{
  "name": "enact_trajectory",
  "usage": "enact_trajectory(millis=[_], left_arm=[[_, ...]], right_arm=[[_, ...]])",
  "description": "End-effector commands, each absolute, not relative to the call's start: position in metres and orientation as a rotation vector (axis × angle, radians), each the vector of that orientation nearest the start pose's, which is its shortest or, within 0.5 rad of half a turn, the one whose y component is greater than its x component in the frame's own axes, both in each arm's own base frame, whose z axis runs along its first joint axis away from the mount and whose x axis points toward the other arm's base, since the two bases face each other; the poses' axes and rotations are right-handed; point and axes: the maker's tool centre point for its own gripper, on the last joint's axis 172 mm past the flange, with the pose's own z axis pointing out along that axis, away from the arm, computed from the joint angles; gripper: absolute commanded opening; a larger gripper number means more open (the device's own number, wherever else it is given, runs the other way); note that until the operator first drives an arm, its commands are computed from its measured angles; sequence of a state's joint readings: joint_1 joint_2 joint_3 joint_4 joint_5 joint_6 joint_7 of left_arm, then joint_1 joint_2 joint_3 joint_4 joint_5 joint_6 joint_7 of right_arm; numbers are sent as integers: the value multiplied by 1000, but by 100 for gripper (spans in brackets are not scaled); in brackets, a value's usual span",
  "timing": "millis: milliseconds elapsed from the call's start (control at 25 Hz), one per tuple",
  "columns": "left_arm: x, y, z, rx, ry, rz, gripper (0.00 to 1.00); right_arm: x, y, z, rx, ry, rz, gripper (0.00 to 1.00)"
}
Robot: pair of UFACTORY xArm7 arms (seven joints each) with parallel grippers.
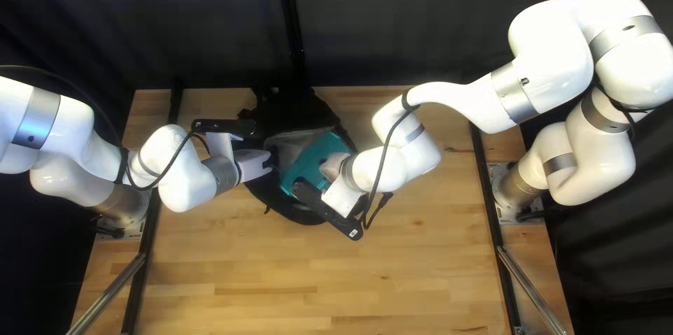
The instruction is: Remove a lunch box from a kids backpack
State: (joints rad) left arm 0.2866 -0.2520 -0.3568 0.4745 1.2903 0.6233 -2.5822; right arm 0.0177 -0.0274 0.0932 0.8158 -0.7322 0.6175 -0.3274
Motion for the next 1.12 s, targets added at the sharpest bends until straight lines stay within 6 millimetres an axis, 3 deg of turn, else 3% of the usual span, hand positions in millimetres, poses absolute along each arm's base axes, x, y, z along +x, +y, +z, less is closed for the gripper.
enact_trajectory(millis=[40,200,400,800,1120], left_arm=[[422,77,147,-2053,-1787,-1184,0],[422,77,147,-2053,-1787,-1184,0],[422,77,147,-2053,-1787,-1184,0],[422,77,147,-2053,-1787,-1184,0],[422,77,147,-2053,-1787,-1184,0]], right_arm=[[506,-21,161,2313,1252,190,0],[511,-33,162,2318,1249,176,0],[510,-36,182,2312,1241,172,0],[510,-28,201,2294,1242,171,1],[492,-7,208,2275,1259,153,2]])
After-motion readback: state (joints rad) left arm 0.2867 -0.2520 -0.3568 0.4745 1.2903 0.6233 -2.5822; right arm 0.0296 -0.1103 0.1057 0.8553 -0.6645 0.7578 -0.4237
